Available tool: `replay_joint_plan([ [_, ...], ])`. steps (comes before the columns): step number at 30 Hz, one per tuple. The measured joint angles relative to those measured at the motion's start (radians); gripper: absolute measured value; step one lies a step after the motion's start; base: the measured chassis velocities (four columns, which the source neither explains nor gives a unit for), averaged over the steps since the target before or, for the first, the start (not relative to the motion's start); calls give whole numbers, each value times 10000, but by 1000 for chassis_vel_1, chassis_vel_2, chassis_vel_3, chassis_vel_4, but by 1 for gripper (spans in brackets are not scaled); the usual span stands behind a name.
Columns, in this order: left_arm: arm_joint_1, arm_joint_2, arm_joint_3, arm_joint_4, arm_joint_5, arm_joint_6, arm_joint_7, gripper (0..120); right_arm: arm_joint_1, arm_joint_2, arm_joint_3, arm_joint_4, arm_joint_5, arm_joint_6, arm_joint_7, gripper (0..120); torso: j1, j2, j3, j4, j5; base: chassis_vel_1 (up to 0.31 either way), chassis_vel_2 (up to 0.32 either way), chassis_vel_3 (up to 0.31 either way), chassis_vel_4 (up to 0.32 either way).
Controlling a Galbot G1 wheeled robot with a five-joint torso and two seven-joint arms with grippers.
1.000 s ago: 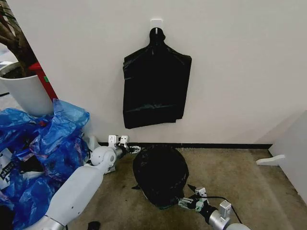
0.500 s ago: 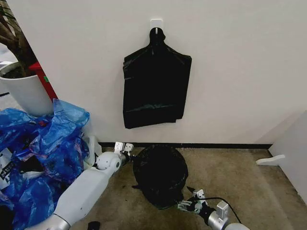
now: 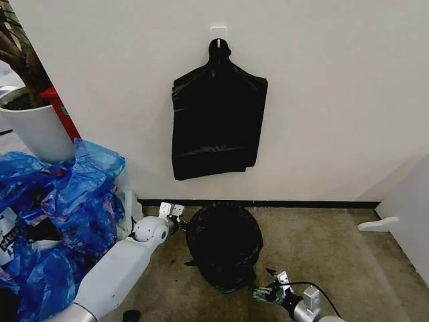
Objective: Place the garbage bag over the trash bin.
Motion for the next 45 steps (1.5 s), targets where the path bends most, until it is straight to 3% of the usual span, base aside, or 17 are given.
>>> replay_joint_plan([
  [9,80,40,-90,-105,8,-24,-44,100,-122,-99,-202,659,349,-522,226,100,0,3,0,-1,-4,0,0,0,0],
  [23,304,-304,-162,334,386,-275,142,100,981,628,-964,-1277,-69,-471,940,100,0,2,0,1,0,0,0,0,0],
  [29,349,-325,-205,449,479,-420,186,100,1008,613,-900,-1327,-181,-395,1059,100,0,2,0,0,-1,0,0,0,0],
  [38,476,180,-1002,-540,-139,-408,142,100,216,129,-547,-253,-195,-380,992,100,0,2,0,0,0,0,0,0,0],
  [45,956,580,-1340,-1878,-1552,-349,226,100,-500,-145,-50,911,-191,-196,1033,100,0,2,0,-4,-1,0,0,0,0],
])
